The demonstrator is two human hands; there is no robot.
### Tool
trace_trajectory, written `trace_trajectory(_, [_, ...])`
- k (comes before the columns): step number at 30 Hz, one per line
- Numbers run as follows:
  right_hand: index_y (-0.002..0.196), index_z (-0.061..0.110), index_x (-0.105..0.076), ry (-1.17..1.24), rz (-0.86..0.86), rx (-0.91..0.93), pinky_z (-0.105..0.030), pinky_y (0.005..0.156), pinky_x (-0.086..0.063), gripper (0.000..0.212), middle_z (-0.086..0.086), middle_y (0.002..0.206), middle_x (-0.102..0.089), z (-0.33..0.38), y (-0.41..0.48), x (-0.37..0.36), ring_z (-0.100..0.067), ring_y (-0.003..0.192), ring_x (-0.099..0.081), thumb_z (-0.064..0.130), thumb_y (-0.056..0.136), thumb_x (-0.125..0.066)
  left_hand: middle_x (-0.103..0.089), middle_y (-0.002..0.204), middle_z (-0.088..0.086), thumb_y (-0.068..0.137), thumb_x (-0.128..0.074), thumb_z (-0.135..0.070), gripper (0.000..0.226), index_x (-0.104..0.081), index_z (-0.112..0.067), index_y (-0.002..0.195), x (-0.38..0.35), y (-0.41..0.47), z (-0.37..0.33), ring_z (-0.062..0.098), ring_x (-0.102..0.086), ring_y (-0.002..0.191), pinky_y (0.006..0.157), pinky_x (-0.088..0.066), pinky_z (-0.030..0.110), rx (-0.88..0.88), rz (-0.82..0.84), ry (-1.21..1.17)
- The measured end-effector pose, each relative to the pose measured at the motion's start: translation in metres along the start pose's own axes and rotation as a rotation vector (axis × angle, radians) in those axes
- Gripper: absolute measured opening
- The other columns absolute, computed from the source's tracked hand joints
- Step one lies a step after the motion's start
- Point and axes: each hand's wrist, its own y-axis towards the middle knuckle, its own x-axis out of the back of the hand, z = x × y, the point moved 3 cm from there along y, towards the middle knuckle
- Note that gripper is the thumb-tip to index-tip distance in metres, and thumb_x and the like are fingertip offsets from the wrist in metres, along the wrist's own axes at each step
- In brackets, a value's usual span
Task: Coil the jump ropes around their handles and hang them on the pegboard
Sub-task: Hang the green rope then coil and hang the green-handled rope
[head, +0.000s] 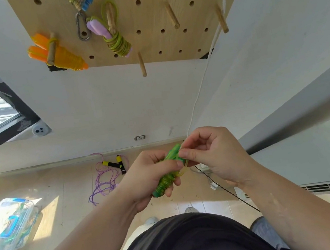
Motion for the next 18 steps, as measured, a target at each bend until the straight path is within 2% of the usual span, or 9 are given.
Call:
trace_trajectory(4, [0.088, 0.009, -0.073, -0.054, 0.006, 0.052, -0.033, 0.071, -0.061, 0.014, -0.01, 0.085, -0.076, 0.002, 0.0, 0.002, -0.025, 0.078, -0.076, -0.001, 0.081, -0.079, -0.057, 0.064, 0.023, 0.074, -0.069, -0.018, 0.008, -0.073, -0.011, 0.074, -0.001, 0.001, -0.001, 0.022, -0.045, 0.038, 0.037, -0.034, 0.023, 0.014, -0.011, -0.111])
trace_trajectory(7, [0.088, 0.011, -0.075, -0.084, 0.043, 0.099, -0.032, 0.07, -0.061, 0.011, -0.008, 0.083, -0.076, 0.006, 0.0, 0.004, -0.024, 0.075, -0.075, 0.001, 0.084, -0.076, -0.057, 0.063, 0.023, 0.071, -0.071, -0.018, 0.009, -0.071, -0.011, 0.075, 0.0, 0.001, -0.003, 0.021, -0.044, 0.035, 0.036, -0.035, 0.021, 0.018, 0.08, -0.12])
trace_trajectory(10, [0.088, 0.009, -0.075, -0.057, 0.113, 0.095, -0.03, 0.068, -0.061, 0.009, -0.01, 0.083, -0.075, 0.011, -0.003, 0.004, -0.023, 0.072, -0.073, 0.001, 0.086, -0.072, -0.058, 0.063, 0.023, 0.066, -0.074, -0.023, 0.019, -0.068, -0.007, 0.075, 0.001, 0.0, -0.004, 0.02, -0.043, 0.033, 0.035, -0.036, 0.021, 0.024, 0.194, -0.115])
trace_trajectory(14, [0.081, 0.016, -0.076, 0.079, 0.262, -0.034, -0.032, 0.069, -0.061, 0.005, -0.011, 0.084, -0.075, 0.016, -0.006, 0.006, -0.025, 0.073, -0.072, 0.013, 0.08, -0.073, -0.061, 0.062, 0.022, 0.07, -0.071, -0.02, 0.016, -0.07, -0.006, 0.077, -0.001, -0.003, -0.009, 0.019, -0.046, 0.032, 0.038, -0.037, 0.019, 0.021, 0.353, -0.057])
trace_trajectory(18, [0.076, 0.021, -0.077, 0.185, 0.275, -0.191, -0.031, 0.067, -0.061, 0.009, -0.01, 0.083, -0.074, 0.007, -0.006, 0.004, -0.021, 0.073, -0.071, 0.014, 0.081, -0.078, -0.062, 0.064, 0.024, 0.069, -0.073, -0.022, 0.022, -0.07, -0.005, 0.081, 0.001, -0.002, -0.017, 0.021, -0.046, 0.033, 0.038, -0.039, 0.022, -0.011, 0.321, 0.101])
